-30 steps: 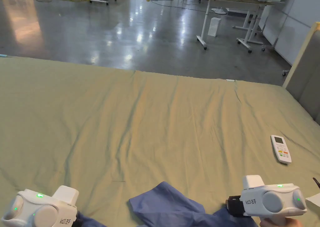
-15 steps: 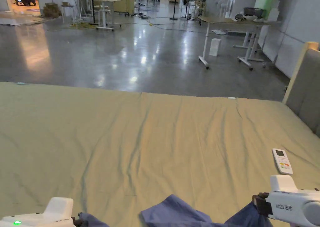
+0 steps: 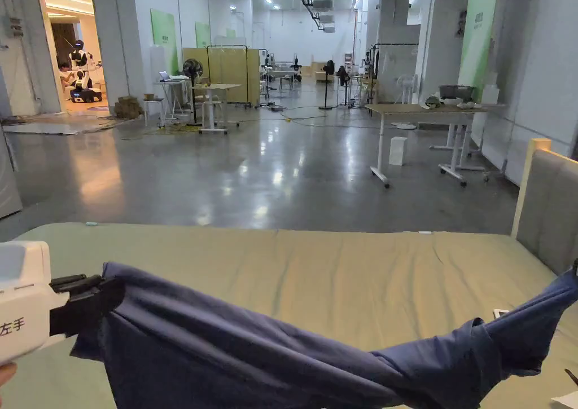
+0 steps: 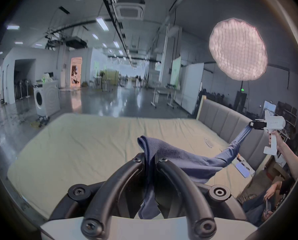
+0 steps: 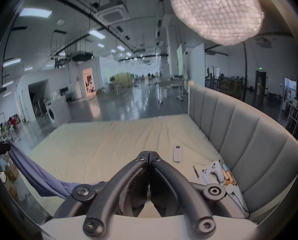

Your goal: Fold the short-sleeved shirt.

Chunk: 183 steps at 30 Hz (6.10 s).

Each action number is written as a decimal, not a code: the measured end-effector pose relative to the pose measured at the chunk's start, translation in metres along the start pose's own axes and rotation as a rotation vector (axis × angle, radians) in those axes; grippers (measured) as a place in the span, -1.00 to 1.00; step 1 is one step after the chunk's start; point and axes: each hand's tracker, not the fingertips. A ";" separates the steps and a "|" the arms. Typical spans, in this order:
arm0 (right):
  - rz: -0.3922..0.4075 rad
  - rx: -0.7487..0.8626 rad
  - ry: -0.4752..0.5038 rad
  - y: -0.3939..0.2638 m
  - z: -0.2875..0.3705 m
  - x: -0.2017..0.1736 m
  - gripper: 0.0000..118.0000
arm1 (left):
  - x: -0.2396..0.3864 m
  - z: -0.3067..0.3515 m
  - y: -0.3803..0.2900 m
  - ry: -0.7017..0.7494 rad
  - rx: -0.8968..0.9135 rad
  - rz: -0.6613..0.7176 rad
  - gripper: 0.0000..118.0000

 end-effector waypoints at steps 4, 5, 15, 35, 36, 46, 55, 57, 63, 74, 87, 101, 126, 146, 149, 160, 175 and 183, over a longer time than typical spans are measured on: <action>0.035 0.091 -0.049 0.043 0.025 0.001 -0.98 | -0.011 0.023 0.040 0.057 0.092 -0.032 -0.83; 0.049 0.113 -0.052 0.052 0.030 0.001 -0.98 | -0.001 0.029 0.048 0.063 0.095 -0.033 -0.83; 0.062 0.208 -0.117 0.102 0.072 0.002 -0.98 | -0.016 0.060 0.101 0.101 0.205 0.040 -0.83; 0.061 0.165 -0.150 0.094 -0.025 -0.005 -0.98 | -0.042 -0.052 0.093 0.183 0.156 0.093 -0.84; 0.062 0.154 -0.149 0.092 -0.033 -0.007 -0.98 | -0.044 -0.063 0.093 0.189 0.144 0.097 -0.84; 0.102 0.073 -0.123 0.079 -0.139 -0.036 -0.98 | -0.058 -0.175 0.082 0.245 0.040 0.106 -0.84; 0.128 0.076 -0.153 0.069 -0.195 -0.063 -0.98 | -0.080 -0.232 0.069 0.294 -0.010 0.134 -0.84; 0.094 0.046 -0.145 0.066 -0.201 -0.065 -0.98 | -0.086 -0.234 0.066 0.299 -0.007 0.133 -0.84; 0.104 -0.018 -0.129 0.029 -0.217 -0.061 -0.98 | -0.088 -0.235 0.041 0.292 -0.069 0.159 -0.84; 0.087 -0.203 -0.066 -0.146 -0.155 -0.016 -0.98 | -0.104 -0.174 -0.139 0.193 -0.271 0.229 -0.84; -0.096 -0.261 -0.173 -0.261 -0.023 0.034 -0.98 | -0.089 -0.047 -0.247 0.220 -0.291 0.403 -0.85; -0.116 -0.338 -0.126 -0.305 0.004 0.017 0.38 | -0.083 -0.024 -0.274 0.298 -0.328 0.394 0.18; 0.059 0.036 0.192 -0.227 0.157 -0.104 -0.26 | 0.113 0.088 -0.177 0.151 0.065 -0.058 -0.37; 0.074 -0.032 0.179 -0.232 0.150 -0.105 -1.00 | 0.077 0.109 -0.180 0.214 0.028 -0.028 -1.00; 0.060 -0.041 0.180 -0.234 0.150 -0.102 -1.00 | 0.060 0.114 -0.179 0.252 0.027 0.018 -1.00; -0.010 -0.110 0.212 -0.249 0.136 -0.103 -1.00 | -0.011 0.077 -0.211 0.279 -0.144 0.244 -0.13; 0.028 -0.188 0.175 -0.257 0.136 -0.100 -1.00 | -0.071 -0.068 -0.231 0.236 -0.445 0.204 0.20; 0.014 -0.228 0.140 -0.267 0.127 -0.100 -1.00 | -0.047 -0.183 -0.191 0.072 -0.475 0.175 0.20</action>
